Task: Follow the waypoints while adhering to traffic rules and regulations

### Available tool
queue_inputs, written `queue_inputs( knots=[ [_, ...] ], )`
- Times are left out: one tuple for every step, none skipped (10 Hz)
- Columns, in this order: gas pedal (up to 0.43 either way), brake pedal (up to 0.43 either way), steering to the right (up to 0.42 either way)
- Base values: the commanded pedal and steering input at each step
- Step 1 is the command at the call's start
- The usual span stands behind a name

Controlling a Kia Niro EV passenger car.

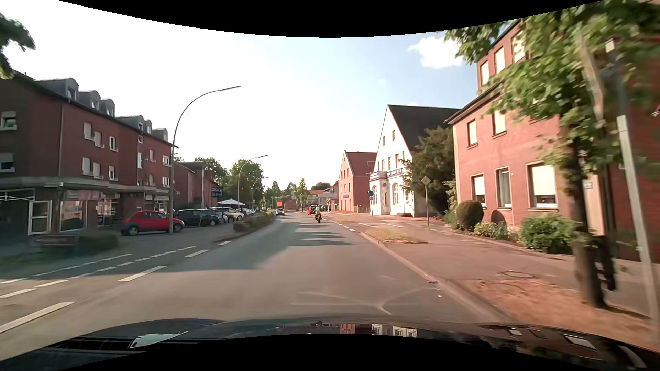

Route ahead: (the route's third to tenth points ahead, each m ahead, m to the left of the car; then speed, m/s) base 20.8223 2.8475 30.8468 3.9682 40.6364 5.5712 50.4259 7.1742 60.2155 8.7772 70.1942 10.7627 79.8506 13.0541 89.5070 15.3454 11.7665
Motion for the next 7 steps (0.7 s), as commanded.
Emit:
queue_inputs(
  knots=[
    [0.150, 0.000, -0.025],
    [0.150, 0.000, -0.025],
    [0.150, 0.000, -0.025],
    [0.150, 0.000, -0.025],
    [0.150, 0.000, -0.025],
    [0.150, 0.000, -0.025],
    [0.150, 0.000, -0.025]
  ],
)
